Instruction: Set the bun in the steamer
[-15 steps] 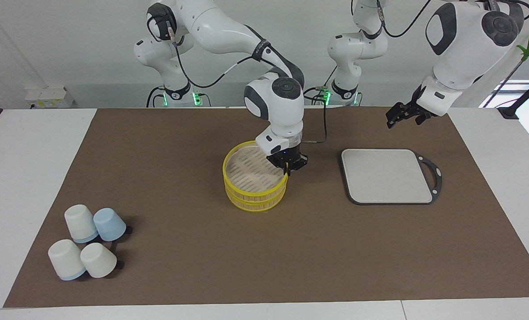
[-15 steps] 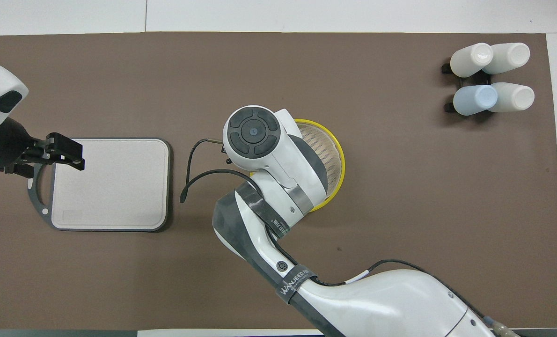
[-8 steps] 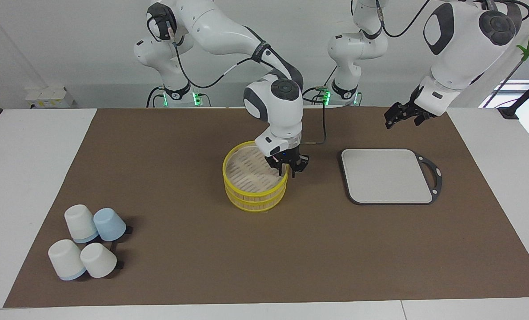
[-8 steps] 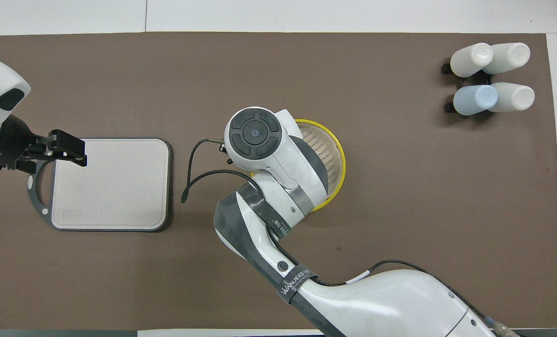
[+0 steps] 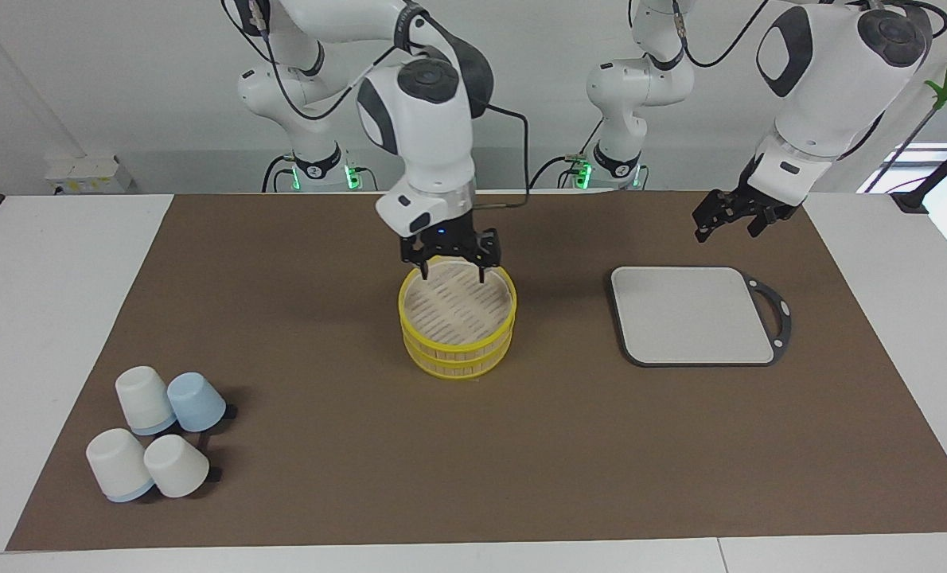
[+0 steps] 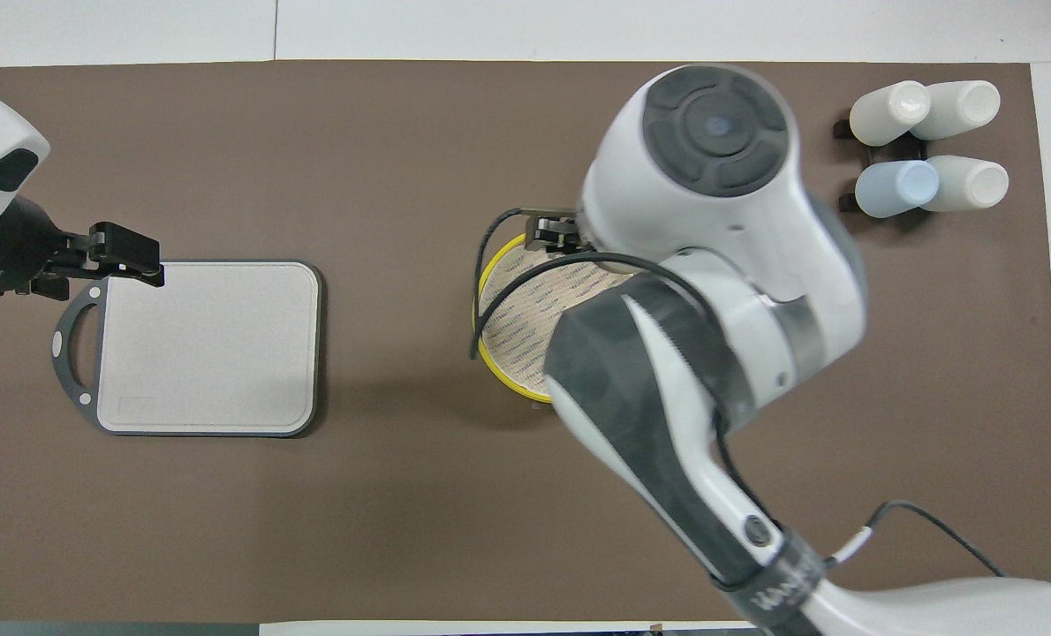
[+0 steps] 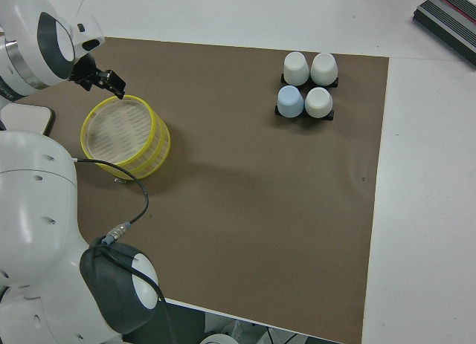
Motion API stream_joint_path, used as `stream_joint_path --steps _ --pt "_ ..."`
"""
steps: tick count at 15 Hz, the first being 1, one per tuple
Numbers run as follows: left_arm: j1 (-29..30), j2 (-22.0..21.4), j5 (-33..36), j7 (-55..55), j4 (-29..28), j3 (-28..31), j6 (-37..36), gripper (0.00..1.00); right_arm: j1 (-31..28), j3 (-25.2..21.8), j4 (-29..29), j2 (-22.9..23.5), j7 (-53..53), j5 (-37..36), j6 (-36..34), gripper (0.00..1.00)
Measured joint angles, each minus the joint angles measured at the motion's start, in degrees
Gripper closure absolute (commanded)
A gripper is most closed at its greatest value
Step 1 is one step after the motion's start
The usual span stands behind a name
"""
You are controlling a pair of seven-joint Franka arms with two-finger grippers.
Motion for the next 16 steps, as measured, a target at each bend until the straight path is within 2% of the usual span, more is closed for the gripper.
stream_joint_path --steps 5,9,11,14,16 --pt "0.00 0.00 0.00 0.04 -0.05 0.00 0.27 0.00 -15.35 -0.11 -0.17 -4.95 -26.41 0.04 -10.49 0.00" --pt "0.00 0.00 0.00 0.05 -0.05 0.00 0.29 0.00 -23.17 -0.11 -1.05 -7.34 -31.81 0.06 -16.66 0.00" --pt "0.00 0.00 0.00 0.05 -0.05 0.00 0.29 0.00 -25.60 -0.08 -4.23 -9.11 -33.09 0.06 -16.26 0.00" --pt "0.01 0.00 0.00 0.05 -0.05 0.02 0.29 0.00 -27.95 -0.05 -13.80 -13.77 -33.47 0.06 -7.55 0.00" --pt "0.10 0.00 0.00 0.05 -0.05 0.18 0.29 0.00 -28.46 -0.05 -18.20 -16.02 -33.52 0.06 -3.54 0.00"
